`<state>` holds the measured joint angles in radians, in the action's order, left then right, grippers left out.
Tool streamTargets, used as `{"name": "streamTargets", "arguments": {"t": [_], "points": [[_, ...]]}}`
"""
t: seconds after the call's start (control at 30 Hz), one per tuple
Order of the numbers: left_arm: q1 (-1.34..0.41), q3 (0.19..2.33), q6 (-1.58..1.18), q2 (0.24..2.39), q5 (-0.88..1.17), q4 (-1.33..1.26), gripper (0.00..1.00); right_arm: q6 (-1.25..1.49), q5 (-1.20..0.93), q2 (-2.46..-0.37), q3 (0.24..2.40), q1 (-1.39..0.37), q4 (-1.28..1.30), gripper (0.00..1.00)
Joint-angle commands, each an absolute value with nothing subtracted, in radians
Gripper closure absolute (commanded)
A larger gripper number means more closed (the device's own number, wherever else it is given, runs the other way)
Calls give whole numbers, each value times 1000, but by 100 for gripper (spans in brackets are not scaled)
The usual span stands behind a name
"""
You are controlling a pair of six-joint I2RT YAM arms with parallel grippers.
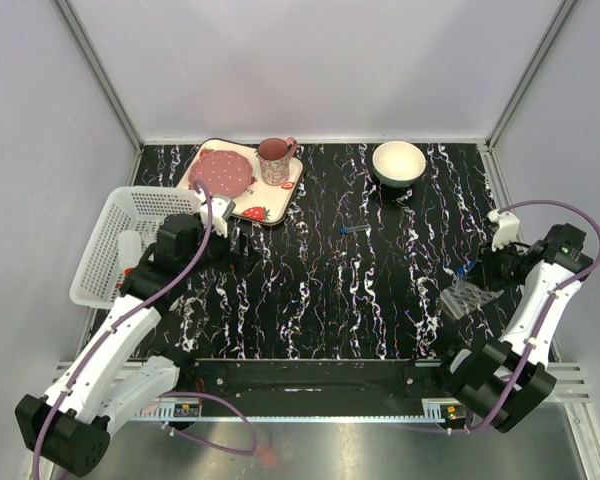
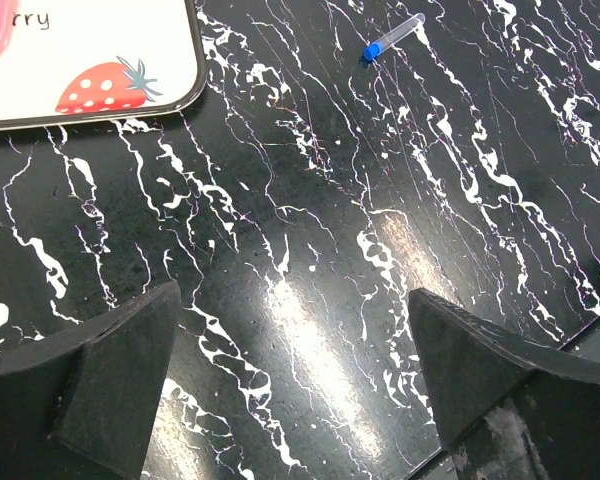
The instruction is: Organize the chemistry lab equipment
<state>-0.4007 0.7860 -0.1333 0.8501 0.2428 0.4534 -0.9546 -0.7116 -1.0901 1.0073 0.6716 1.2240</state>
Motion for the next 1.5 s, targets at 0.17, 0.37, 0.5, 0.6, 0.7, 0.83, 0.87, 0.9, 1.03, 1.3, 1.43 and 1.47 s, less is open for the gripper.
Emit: {"name": "streamTargets", "arguments": {"t": [0.17, 0.37, 0.5, 0.6, 0.7, 0.83, 0.87, 0.9, 1.03, 1.3, 1.43, 1.47], "points": [[-374, 813, -101, 847, 301, 425, 1, -871, -716, -1000, 850, 675, 922, 82], [-374, 808, -98, 838, 279, 433, 1, -830, -704, -971, 752, 675, 792, 81], [-374, 805, -98, 838, 273, 431, 1, -810, -706, -973, 721, 676, 764, 81], [-374, 805, -98, 841, 270, 433, 1, -796, -713, -971, 703, 676, 741, 81], [-374, 805, -98, 841, 270, 433, 1, -781, -719, -966, 686, 676, 713, 81], [-374, 804, -98, 839, 271, 431, 1, -779, -724, -988, 686, 675, 710, 81], [-374, 804, -98, 839, 272, 430, 1, -779, -724, -989, 687, 675, 706, 81], [-374, 804, -98, 839, 272, 431, 1, -779, -724, -992, 687, 673, 704, 81], [-374, 804, -98, 839, 272, 431, 1, -776, -730, -1000, 687, 675, 699, 81], [-374, 804, -98, 839, 275, 431, 1, -834, -758, -1022, 704, 673, 759, 81], [-374, 802, -98, 838, 276, 431, 1, -859, -765, -1042, 707, 675, 787, 81], [-373, 802, -98, 838, 276, 431, 1, -861, -765, -1046, 709, 675, 787, 81]]}}
